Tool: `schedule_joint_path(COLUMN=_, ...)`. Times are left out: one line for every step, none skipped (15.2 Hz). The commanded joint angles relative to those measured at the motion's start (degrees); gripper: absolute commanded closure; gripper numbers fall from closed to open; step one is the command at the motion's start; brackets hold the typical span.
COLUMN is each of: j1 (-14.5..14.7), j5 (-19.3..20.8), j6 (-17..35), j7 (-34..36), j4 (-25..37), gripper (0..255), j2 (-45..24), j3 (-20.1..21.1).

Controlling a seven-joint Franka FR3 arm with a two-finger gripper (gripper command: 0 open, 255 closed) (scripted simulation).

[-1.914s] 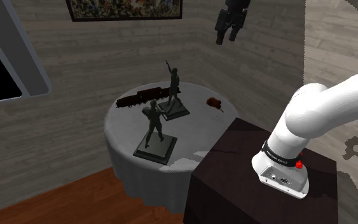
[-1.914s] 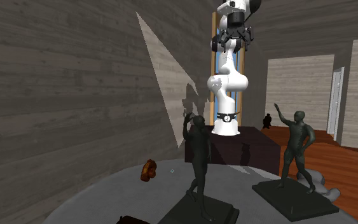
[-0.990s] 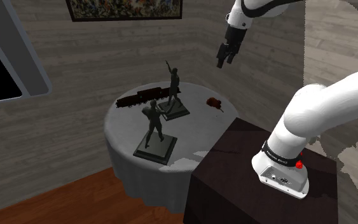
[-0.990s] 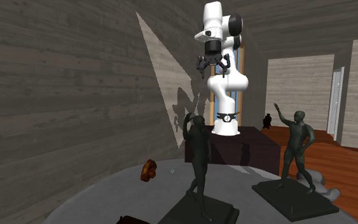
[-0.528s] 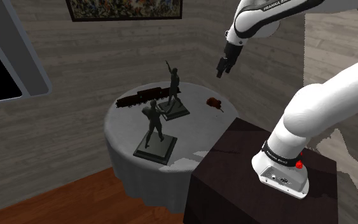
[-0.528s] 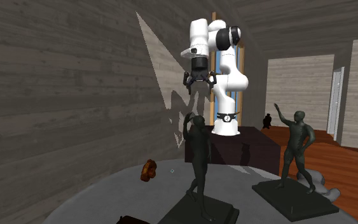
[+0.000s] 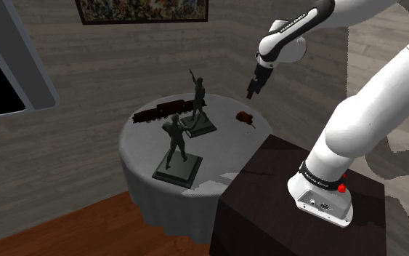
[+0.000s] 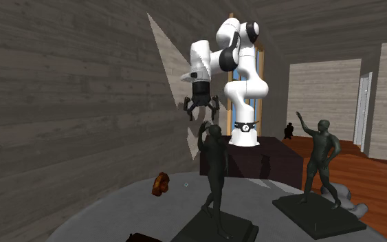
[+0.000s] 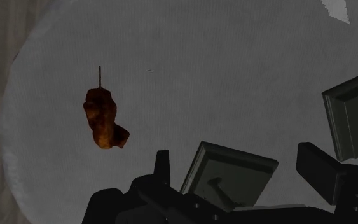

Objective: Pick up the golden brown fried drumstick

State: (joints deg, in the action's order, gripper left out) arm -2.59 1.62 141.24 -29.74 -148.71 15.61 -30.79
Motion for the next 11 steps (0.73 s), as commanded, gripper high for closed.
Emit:
schedule_joint_path(j1=1.69, j5=-4.09, j6=3.34, j7=-5.03, j4=1.51, gripper=0, j2=-5.15, j3=-2.88)
schedule_joint_path(j1=2.60, j5=-6.88, j6=4.79, j7=-8.01, j4=2.31, gripper=0, j2=-7.81, j3=-4.25)
schedule_joint_path(j1=3.47, j5=-10.20, j6=6.06, j7=-11.34, j4=3.23, gripper=0, j2=-10.59, j3=-5.48)
schedule_joint_path(j1=4.12, j5=-14.05, j6=7.10, j7=-15.01, j4=4.30, gripper=0, j2=-13.51, j3=-6.40)
schedule_joint_path(j1=4.44, j5=-18.30, j6=7.89, j7=-18.95, j4=5.51, gripper=0, j2=-16.53, j3=-6.92)
schedule_joint_path(j1=4.20, j5=-22.72, j6=8.42, j7=-22.97, j4=6.88, gripper=0, j2=-19.59, j3=-6.86)
schedule_joint_path(j1=3.48, j5=-27.03, j6=8.72, j7=-26.87, j4=8.37, gripper=0, j2=-22.62, j3=-6.34)
schedule_joint_path(j1=2.24, j5=-30.99, j6=8.87, j7=-30.47, j4=9.96, gripper=0, j2=-25.54, j3=-5.33)
schedule_joint_path(j1=0.68, j5=-34.51, j6=8.93, j7=-33.72, j4=11.62, gripper=0, j2=-28.33, j3=-4.06)
schedule_joint_path(j1=-0.98, j5=-37.63, j6=8.93, j7=-36.64, j4=13.35, gripper=0, j2=-31.00, j3=-2.71)
schedule_joint_path(j1=-2.84, j5=-40.28, j6=8.92, j7=-39.20, j4=15.12, gripper=0, j2=-33.55, j3=-1.22)
